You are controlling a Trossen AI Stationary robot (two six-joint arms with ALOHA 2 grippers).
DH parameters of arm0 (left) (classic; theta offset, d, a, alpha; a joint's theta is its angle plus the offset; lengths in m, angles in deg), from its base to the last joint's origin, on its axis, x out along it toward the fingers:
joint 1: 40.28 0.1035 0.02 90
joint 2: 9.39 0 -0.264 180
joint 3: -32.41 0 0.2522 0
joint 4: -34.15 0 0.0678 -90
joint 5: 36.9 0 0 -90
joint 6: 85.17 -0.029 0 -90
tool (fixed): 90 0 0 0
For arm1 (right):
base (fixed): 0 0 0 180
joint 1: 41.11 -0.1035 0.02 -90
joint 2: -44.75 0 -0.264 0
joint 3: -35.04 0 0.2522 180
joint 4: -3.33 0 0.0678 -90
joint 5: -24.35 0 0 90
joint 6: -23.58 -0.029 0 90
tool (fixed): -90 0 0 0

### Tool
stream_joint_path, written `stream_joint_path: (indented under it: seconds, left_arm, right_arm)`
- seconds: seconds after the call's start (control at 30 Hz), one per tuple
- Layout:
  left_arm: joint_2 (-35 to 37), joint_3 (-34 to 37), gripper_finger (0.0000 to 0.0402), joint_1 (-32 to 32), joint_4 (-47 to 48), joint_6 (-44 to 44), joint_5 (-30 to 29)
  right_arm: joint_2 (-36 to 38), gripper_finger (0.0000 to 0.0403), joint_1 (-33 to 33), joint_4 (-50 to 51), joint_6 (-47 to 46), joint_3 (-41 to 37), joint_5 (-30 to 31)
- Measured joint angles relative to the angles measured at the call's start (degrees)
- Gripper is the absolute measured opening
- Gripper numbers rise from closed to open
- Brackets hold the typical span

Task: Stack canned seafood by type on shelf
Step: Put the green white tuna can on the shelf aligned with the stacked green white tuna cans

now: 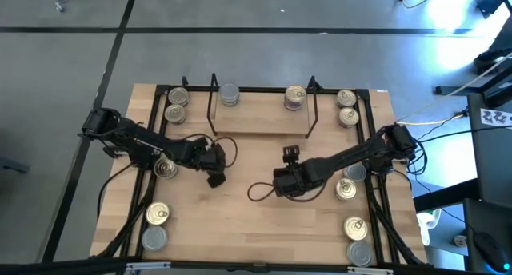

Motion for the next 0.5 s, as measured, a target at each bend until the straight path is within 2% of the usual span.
stream_joint_path:
  seconds: [0.1,0.3,0.5]
  left_arm:
    - [-0.27,0.1,0.0033,-1.13,-4.17,-2.52,1.98]
    - [-5.26,-0.29,0.0033,-2.64,-10.31,-2.87,1.2]
    - [-10.6,-0.16,0.0033,-3.43,-27.18,-6.8,3.59]
  right_arm:
    - [0.0,0.0254,-1.45,-0.5,-1.56,-1.96,-0.02]
    - [0.0,0.0254,-3.73,-1.56,-6.42,-4.59,0.01]
    - [0.0,0.0254,-5.56,-3.02,-7.47,-4.64,0.48]
